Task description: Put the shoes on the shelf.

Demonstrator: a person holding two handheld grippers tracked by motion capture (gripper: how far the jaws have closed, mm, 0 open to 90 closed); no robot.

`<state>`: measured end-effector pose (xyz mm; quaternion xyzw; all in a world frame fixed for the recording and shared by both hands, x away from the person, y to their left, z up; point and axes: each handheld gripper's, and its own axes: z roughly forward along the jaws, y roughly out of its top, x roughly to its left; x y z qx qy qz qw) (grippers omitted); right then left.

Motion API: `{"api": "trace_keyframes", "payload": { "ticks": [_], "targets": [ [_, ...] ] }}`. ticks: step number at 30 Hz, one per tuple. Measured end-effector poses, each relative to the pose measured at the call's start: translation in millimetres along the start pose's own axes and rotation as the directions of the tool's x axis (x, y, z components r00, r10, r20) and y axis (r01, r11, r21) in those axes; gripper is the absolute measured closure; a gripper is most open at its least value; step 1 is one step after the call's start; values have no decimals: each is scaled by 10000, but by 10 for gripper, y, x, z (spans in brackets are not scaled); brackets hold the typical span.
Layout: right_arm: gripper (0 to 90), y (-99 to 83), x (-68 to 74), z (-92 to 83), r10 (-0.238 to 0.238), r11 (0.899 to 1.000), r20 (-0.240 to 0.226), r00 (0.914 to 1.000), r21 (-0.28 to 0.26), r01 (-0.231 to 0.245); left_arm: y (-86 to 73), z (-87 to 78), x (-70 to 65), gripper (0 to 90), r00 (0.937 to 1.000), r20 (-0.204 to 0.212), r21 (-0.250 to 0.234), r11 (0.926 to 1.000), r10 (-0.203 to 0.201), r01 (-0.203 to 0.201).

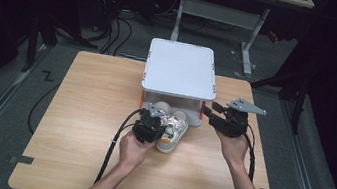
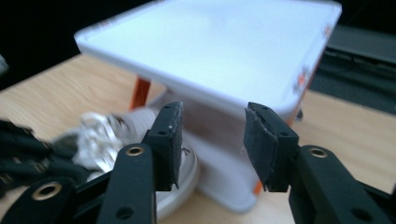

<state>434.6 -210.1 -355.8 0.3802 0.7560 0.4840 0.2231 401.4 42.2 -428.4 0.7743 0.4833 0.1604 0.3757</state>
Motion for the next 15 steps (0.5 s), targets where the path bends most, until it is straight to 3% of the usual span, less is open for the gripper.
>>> {"api": "trace_keyframes", "payload": {
  "ticks": [2, 10, 15],
  "targets": [
    [541, 95, 5, 39, -60, 9999, -29, 10000, -159, 59, 19, 21, 9, 804, 10000, -33, -63, 10000, -17, 16],
    [523, 318, -8, 326, -35, 9997, 540, 9985, 235, 23, 87, 96, 15, 804, 9997, -223, -77, 10000, 21, -23],
    [505, 393, -17, 497, -266, 9982, 965, 9950, 570, 211, 136, 142, 49, 803, 9993, -327, -209, 9996, -206, 199]
  ]
}}
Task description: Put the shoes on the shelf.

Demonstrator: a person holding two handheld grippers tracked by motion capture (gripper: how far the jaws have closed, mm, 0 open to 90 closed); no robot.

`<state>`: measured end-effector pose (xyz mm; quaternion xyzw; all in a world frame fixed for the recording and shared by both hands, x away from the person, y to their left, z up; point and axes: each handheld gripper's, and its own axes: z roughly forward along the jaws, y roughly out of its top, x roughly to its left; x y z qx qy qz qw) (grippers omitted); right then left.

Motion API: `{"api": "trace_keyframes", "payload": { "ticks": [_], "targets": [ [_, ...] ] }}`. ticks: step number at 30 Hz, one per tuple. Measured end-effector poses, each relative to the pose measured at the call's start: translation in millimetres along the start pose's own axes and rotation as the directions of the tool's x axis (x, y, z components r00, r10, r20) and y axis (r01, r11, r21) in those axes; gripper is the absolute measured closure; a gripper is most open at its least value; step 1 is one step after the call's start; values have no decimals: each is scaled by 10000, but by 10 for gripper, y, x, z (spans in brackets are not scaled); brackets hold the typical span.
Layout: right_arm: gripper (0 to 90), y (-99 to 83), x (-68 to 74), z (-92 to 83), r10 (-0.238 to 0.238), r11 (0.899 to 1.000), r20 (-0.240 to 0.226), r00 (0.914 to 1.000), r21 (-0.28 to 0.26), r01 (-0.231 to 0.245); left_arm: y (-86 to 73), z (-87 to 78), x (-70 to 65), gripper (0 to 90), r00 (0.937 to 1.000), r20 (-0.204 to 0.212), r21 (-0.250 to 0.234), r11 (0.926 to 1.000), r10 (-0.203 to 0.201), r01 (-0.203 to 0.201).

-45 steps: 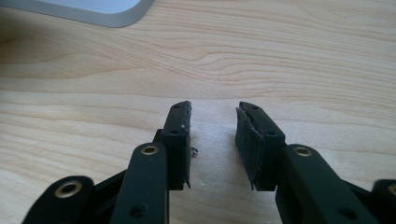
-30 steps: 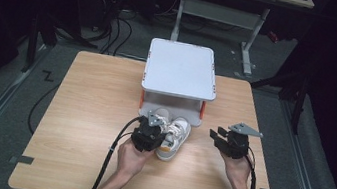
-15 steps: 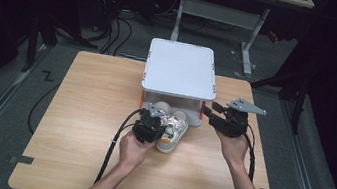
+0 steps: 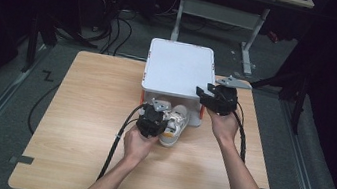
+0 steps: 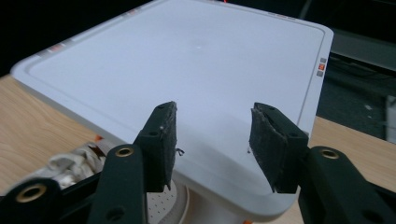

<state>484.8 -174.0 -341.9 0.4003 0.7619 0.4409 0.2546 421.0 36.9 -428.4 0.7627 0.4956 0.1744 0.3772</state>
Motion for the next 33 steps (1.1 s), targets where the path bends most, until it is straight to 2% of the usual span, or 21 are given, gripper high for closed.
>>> {"api": "trace_keyframes", "payload": {
  "ticks": [2, 4, 6, 10, 13, 17, 18, 21, 25, 27, 30, 33],
  "targets": [
    [493, 25, 16, 71, -316, 9994, 246, 9992, 157, 312, 37, 25, -1, 803, 9999, -104, -31, 10000, -7, 7],
    [480, 46, 25, 140, -331, 9991, 280, 9991, 275, 324, 61, 46, 6, 802, 9999, -105, -135, 9999, -65, 64],
    [470, 46, 32, 201, -292, 9994, 336, 9990, 211, 286, 86, 69, 3, 802, 9997, -152, -154, 9997, -179, 176],
    [450, 32, 34, 297, -20, 9998, 395, 9992, 186, 12, 143, 143, -2, 801, 9994, -342, -94, 9999, -40, 36],
    [440, 32, 28, 321, 182, 9997, 319, 9993, 179, -188, 159, 196, 6, 801, 9988, -427, -119, 9997, -235, 230],
    [437, 28, 34, 335, 92, 9999, 360, 9993, 140, -97, 162, 291, 15, 800, 9971, -709, -33, 9996, -267, 265],
    [438, 19, 37, 345, 46, 10000, 368, 9993, 47, -48, 170, 344, 14, 800, 9956, -912, -78, 9998, -206, 199],
    [437, 18, 40, 347, 23, 10000, 374, 9993, 42, -25, 189, 385, 14, 799, 9943, -1064, -94, 9999, -113, 104],
    [438, 23, 45, 344, 25, 10000, 436, 9990, 96, -29, 223, 477, 25, 798, 9907, -1329, -75, 9996, -280, 273],
    [438, 22, 48, 344, -16, 10000, 458, 9989, 90, 12, 226, 516, 16, 796, 9885, -1508, 13, 9999, -109, 113],
    [444, 23, 76, 346, -73, 9999, 604, 9981, 103, 67, 197, 580, -25, 786, 9817, -1888, 54, 9997, 243, -237],
    [444, 23, 78, 350, -59, 10000, 608, 9981, 82, 54, 197, 593, -33, 749, 9806, -1954, -56, 9998, 176, -191]
  ]
}}
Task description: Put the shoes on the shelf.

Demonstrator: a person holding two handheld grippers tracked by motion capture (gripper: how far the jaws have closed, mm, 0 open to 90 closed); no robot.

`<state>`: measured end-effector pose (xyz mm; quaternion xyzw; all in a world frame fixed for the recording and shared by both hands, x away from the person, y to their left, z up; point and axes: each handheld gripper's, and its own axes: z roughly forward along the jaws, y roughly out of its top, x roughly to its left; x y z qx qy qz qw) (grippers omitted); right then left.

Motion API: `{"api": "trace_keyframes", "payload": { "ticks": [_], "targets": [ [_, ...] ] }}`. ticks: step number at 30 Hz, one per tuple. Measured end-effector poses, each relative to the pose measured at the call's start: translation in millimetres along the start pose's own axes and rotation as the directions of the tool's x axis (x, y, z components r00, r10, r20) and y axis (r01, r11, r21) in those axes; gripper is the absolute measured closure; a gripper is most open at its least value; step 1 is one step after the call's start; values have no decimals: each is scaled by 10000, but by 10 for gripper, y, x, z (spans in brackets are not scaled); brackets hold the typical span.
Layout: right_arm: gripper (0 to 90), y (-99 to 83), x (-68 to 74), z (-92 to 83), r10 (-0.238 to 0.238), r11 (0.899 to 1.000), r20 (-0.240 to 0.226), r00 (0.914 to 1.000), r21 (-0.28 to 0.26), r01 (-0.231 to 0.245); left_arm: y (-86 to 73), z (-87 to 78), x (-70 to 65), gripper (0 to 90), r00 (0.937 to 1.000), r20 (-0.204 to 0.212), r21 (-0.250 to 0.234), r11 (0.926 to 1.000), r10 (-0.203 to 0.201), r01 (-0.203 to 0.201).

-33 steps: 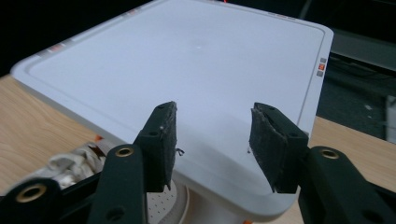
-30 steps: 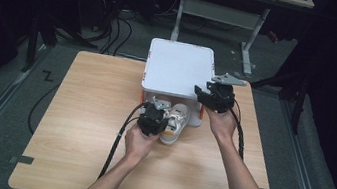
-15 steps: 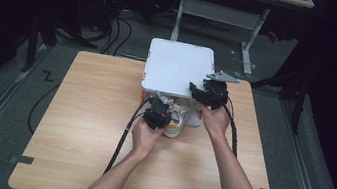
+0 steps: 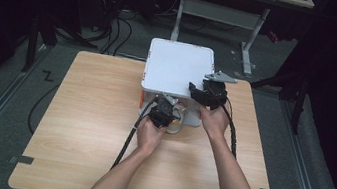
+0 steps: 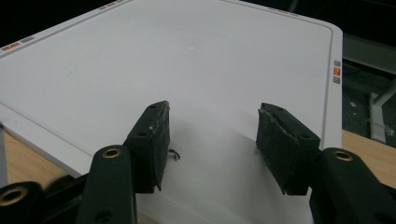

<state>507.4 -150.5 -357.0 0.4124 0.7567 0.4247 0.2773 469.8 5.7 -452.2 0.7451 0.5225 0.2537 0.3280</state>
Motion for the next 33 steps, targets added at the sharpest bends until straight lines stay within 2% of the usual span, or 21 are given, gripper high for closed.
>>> {"api": "trace_keyframes", "payload": {
  "ticks": [2, 4, 6, 12, 15, 18, 20, 22, 24, 26, 27, 28, 33],
  "targets": [
    [443, 0, -4, 1, -37, 10000, -7, 10000, -2, 37, -4, -5, 10, 701, 10000, -74, 75, 10000, 49, -48],
    [443, -1, -3, 0, -26, 10000, -6, 10000, 5, 26, 6, -27, 37, 622, 9999, 154, 59, 10000, -52, 51],
    [443, -2, -6, 1, -47, 10000, -24, 10000, -5, 47, 19, -51, 54, 536, 9985, 434, 35, 9994, -335, 334],
    [443, 1, -9, 1, -62, 10000, -51, 10000, 1, 62, 21, -113, 75, 422, 9968, 651, -19, 9989, -458, 460],
    [443, 2, -8, 2, -65, 10000, -38, 10000, 15, 65, 25, -199, 73, 395, 9974, 675, -473, 9985, -255, 287],
    [443, 2, -7, 1, -67, 10000, -37, 10000, 24, 67, 55, -296, 81, 370, 9948, 939, -881, 9950, -392, 475],
    [443, 4, -7, 2, -68, 10000, -38, 10000, 28, 68, 59, -371, 80, 355, 9942, 1020, -1000, 9940, -335, 437],
    [443, 5, -8, 2, -69, 10000, -40, 10000, 38, 69, 39, -443, 93, 334, 9921, 1213, -908, 9949, -324, 436],
    [444, 5, -9, 2, -57, 10000, -54, 10000, 42, 57, 6, -500, 114, 302, 9897, 1413, -569, 9979, -234, 317],
    [444, 3, -10, 2, -47, 10000, -68, 10000, 26, 48, -53, -547, 121, 274, 9914, 1306, -310, 9995, 34, 6],
    [444, 2, -10, 2, -49, 10000, -70, 10000, 19, 49, -102, -565, 115, 264, 9948, 1018, -106, 9999, -13, 24],
    [444, 2, -11, 2, -45, 10000, -75, 10000, 14, 46, -136, -573, 119, 227, 9956, 936, 57, 10000, 47, -53],
    [444, 2, -11, 2, -32, 10000, -74, 10000, 3, 32, -285, -611, 109, 181, 9974, 706, 370, 9993, -112, 86]
  ]
}}
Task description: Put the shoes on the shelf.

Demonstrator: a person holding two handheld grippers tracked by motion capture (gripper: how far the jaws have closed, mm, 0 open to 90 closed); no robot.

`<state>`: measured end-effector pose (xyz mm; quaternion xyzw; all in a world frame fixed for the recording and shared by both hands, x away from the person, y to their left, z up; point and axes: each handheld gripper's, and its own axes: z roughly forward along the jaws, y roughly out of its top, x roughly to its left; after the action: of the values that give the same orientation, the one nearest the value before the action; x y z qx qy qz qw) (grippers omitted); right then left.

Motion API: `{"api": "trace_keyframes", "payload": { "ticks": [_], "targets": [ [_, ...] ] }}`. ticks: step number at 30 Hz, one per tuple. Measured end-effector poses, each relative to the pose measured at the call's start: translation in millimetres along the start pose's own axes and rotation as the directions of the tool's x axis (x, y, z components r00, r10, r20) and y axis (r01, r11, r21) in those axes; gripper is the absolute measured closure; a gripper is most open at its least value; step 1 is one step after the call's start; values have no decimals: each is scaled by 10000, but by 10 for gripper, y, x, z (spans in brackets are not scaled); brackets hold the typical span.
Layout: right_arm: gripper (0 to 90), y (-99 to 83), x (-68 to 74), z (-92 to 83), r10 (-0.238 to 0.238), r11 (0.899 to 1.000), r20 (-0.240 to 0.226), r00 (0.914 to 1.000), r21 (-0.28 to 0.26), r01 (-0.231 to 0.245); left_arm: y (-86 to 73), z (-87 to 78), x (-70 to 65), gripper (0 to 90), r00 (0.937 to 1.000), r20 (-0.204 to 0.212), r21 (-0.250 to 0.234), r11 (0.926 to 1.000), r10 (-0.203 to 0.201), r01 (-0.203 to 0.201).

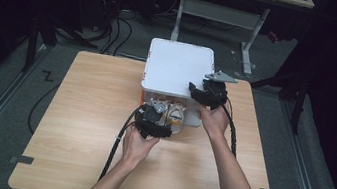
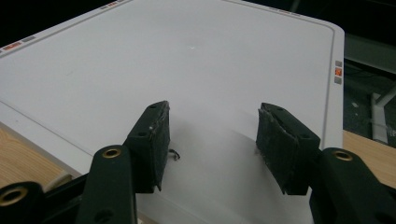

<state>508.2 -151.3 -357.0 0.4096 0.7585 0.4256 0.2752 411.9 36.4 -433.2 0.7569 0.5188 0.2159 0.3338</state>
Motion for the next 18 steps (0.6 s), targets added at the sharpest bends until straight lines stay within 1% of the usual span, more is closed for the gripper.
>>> {"api": "trace_keyframes", "payload": {
  "ticks": [3, 6, 7, 9, 11, 13, 14, 17, 18],
  "targets": [
    [444, 0, 1, 0, 8, 10000, 0, 10000, 6, -8, -50, 39, -39, 156, 10000, -42, 236, 9997, 8, -7],
    [444, -1, 1, 0, -1, 10000, 12, 10000, -14, 1, -72, 132, -82, 141, 9997, 74, 567, 9982, -223, 218],
    [444, 0, 0, 0, -4, 10000, 1, 10000, 6, 4, -72, 167, -91, 126, 9997, 56, 697, 9973, -225, 220],
    [444, 3, -2, 0, -4, 10000, -12, 10000, 16, 4, -74, 219, -112, 103, 9995, 30, 801, 9963, -315, 311],
    [445, 3, -1, 0, -23, 10000, -7, 10000, 21, 23, -73, 272, -129, 91, 9993, -70, 849, 9957, -355, 359],
    [445, 1, -2, 0, -40, 10000, -10, 10000, 19, 40, -63, 287, -154, 65, 9990, -174, 852, 9954, -420, 433],
    [445, 2, -1, 0, -35, 10000, -7, 10000, 15, 35, -53, 295, -175, 62, 9981, -339, 890, 9946, -510, 538],
    [446, 2, -2, 1, -38, 10000, -15, 10000, 13, 38, -32, 337, -199, 60, 9971, -618, 901, 9947, -434, 489],
    [446, 1, -1, 0, -43, 10000, -15, 10000, 12, 43, -25, 345, -203, 60, 9967, -662, 898, 9946, -467, 526]
  ]
}}
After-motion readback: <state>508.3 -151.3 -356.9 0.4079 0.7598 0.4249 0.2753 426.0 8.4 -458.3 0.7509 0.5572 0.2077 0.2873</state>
